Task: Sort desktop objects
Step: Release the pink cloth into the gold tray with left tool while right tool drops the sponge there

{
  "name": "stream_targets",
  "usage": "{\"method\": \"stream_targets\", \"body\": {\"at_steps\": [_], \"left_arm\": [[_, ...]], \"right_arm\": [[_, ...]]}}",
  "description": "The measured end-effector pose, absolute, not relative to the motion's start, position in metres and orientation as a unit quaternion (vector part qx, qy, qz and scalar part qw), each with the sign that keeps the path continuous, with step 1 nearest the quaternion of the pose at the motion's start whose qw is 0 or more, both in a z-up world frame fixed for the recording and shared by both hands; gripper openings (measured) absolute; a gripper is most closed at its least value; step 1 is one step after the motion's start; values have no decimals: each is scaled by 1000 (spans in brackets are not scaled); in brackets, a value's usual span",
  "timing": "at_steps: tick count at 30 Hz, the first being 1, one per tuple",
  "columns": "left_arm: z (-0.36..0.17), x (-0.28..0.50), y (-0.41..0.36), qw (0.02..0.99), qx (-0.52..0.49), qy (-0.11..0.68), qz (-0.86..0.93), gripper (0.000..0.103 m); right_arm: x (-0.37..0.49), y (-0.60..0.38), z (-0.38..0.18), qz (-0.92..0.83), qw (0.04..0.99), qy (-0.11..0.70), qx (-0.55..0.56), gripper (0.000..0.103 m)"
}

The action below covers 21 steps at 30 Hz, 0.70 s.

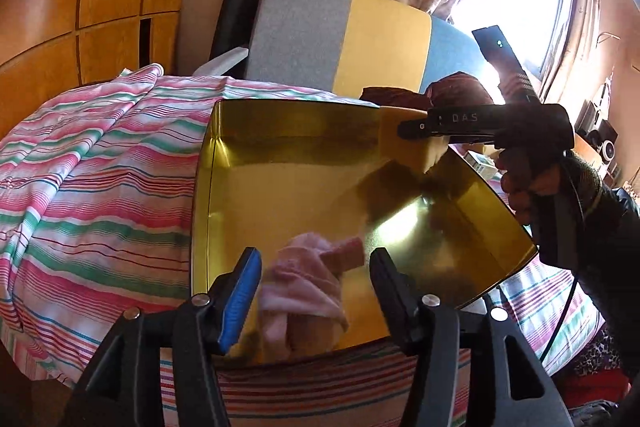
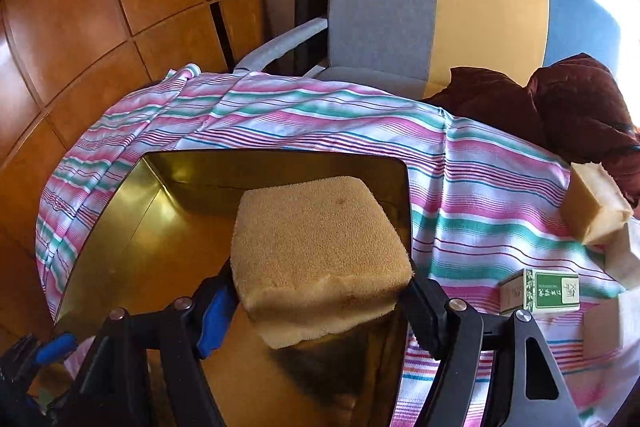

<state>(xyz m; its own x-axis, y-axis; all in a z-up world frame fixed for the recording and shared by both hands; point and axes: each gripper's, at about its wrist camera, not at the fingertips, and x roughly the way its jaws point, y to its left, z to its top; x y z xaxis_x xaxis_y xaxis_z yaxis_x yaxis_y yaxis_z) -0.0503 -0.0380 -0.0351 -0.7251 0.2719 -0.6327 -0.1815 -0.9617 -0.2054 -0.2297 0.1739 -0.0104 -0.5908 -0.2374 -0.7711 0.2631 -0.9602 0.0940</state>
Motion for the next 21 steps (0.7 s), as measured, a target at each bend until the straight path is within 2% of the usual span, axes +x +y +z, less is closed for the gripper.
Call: {"method": "stream_targets", "body": {"at_steps": [4,8,21], "left_arm": [[-32,-48,-42,117,-348,-79,927,58],[-28,-43,-42,116,-345,-81,928,58],[5,-67,6,191,-354,-77,912,57]], "right_arm": [[-229,173,-10,-893,139,21,427,77],[-220,179,-1,-902,145,7,407,85],[-137,267,4,-924,127,-76,353,85]]}}
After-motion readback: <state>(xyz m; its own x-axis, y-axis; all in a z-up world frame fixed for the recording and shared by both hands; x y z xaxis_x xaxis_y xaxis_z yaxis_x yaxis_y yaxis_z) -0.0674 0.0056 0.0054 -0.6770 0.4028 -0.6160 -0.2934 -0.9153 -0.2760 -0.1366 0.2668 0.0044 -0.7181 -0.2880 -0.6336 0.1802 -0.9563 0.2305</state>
